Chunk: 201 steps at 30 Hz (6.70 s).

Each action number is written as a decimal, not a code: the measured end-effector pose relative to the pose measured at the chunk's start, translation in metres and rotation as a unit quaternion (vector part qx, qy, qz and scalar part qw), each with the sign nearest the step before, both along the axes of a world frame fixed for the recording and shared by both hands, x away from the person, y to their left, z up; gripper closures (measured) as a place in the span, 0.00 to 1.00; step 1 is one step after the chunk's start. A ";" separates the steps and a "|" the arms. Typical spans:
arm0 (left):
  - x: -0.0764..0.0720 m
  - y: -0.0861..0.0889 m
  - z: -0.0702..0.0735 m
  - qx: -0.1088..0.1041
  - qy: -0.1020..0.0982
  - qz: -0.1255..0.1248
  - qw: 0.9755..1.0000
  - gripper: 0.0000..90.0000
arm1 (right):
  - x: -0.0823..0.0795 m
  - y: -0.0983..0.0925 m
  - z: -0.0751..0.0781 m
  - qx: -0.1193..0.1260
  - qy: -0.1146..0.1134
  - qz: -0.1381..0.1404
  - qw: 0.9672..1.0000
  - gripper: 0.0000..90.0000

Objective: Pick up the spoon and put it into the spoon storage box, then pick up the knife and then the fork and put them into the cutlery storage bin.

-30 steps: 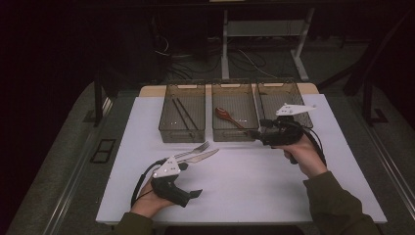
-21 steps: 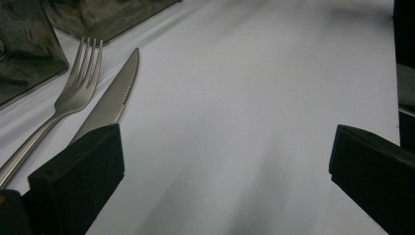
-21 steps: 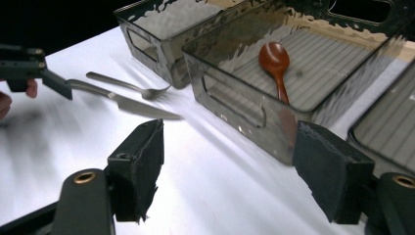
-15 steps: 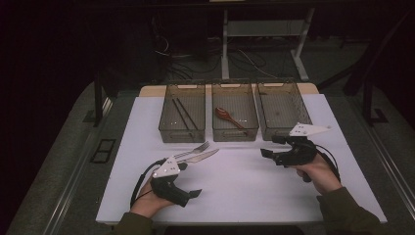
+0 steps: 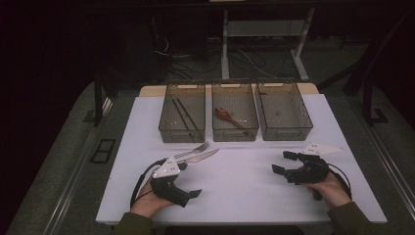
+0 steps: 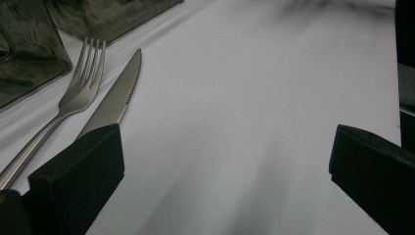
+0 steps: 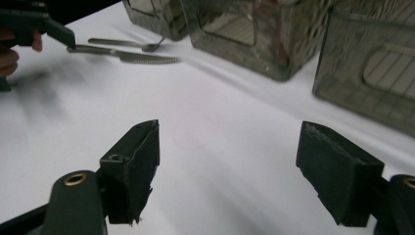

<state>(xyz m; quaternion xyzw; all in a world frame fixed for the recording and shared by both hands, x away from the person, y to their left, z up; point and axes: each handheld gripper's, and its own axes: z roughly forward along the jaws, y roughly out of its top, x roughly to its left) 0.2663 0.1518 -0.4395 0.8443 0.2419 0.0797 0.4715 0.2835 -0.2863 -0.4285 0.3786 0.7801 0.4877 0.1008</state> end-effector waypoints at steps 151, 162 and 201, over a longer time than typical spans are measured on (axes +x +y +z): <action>0.054 0.008 0.033 0.040 0.001 -0.066 0.997 0.88 | -0.028 -0.012 -0.008 0.004 0.008 0.010 1.000 0.22; 0.049 -0.011 0.050 0.001 -0.013 -0.045 0.999 0.88 | -0.026 -0.009 0.005 0.025 0.013 -0.004 1.000 0.21; 0.048 -0.107 0.052 -0.046 -0.062 0.040 0.996 0.88 | 0.035 0.087 0.071 0.090 0.000 0.055 0.994 0.70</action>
